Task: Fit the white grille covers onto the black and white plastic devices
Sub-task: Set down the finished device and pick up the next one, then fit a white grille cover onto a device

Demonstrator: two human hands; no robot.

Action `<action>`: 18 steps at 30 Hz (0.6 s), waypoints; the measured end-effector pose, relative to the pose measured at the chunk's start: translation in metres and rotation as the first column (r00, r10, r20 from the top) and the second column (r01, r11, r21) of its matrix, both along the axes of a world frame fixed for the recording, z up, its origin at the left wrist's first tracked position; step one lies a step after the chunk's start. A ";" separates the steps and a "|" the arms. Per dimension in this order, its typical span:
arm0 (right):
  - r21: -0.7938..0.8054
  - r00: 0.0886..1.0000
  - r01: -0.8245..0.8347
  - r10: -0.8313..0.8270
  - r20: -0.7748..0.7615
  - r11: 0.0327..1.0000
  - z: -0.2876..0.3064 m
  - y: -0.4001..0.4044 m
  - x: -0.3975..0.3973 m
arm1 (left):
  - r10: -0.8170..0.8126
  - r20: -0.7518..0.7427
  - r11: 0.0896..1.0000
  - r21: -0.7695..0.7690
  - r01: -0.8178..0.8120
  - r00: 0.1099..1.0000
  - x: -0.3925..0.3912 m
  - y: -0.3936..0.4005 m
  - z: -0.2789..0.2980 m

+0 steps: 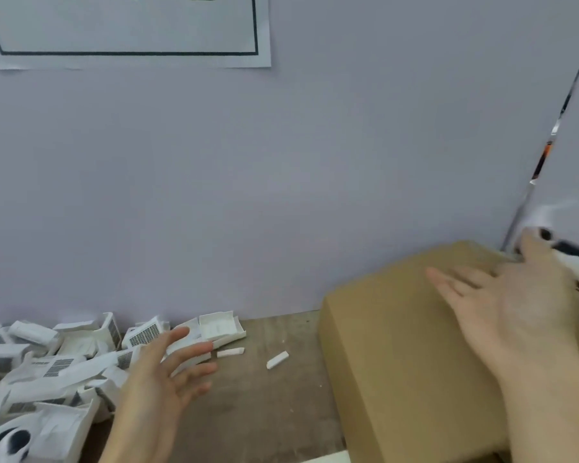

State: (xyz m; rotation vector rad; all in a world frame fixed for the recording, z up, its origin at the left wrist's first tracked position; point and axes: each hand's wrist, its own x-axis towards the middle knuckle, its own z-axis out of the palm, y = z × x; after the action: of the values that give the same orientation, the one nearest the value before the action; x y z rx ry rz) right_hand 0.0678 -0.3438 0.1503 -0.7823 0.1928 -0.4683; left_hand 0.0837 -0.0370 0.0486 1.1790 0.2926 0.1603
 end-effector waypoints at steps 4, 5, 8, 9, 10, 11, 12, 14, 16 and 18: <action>-0.486 0.938 -0.310 0.179 -0.298 0.817 -0.014 0.044 0.014 | 0.041 -0.026 0.981 0.193 -0.035 0.999 0.003 -0.003 -0.003; -0.582 0.912 -0.394 0.224 -0.344 0.711 -0.020 0.062 0.017 | 0.055 -0.024 0.965 0.258 -0.048 0.998 0.004 -0.002 -0.005; -0.695 0.807 -0.585 0.388 -0.445 0.418 -0.045 0.122 0.023 | 0.105 0.007 0.870 0.484 -0.096 0.994 0.004 0.001 -0.011; -0.700 0.778 -0.614 0.433 -0.456 0.365 -0.058 0.141 0.025 | 0.126 0.022 0.820 0.560 -0.117 0.992 0.004 0.003 -0.013; -0.698 0.757 -0.631 0.465 -0.459 0.338 -0.072 0.157 0.026 | 0.149 0.040 0.762 0.632 -0.140 0.988 0.003 0.005 -0.013; -0.695 0.747 -0.638 0.486 -0.453 0.332 -0.086 0.170 0.026 | 0.169 0.066 0.692 0.702 -0.166 0.983 0.002 0.007 -0.012; -0.695 0.744 -0.639 0.496 -0.448 0.329 -0.099 0.180 0.027 | 0.179 0.097 0.611 0.769 -0.188 0.979 0.002 0.011 -0.010; -0.731 0.761 -0.613 0.474 -0.444 0.299 -0.120 0.188 0.030 | 0.146 0.143 0.430 0.882 -0.193 0.979 0.006 0.020 -0.003; -0.782 0.790 -0.567 0.439 -0.428 0.257 -0.130 0.188 0.034 | 0.080 0.117 0.256 0.957 -0.134 0.990 0.011 0.033 0.013; -0.815 0.812 -0.529 0.420 -0.405 0.237 -0.135 0.185 0.037 | 0.049 -0.007 0.071 0.997 0.004 0.999 0.021 0.051 0.036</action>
State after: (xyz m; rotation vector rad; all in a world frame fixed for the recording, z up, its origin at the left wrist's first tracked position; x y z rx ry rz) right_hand 0.1045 -0.1589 0.0155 -1.9242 -0.2769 0.1455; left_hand 0.1046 0.0139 0.0850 2.6627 0.2044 0.4167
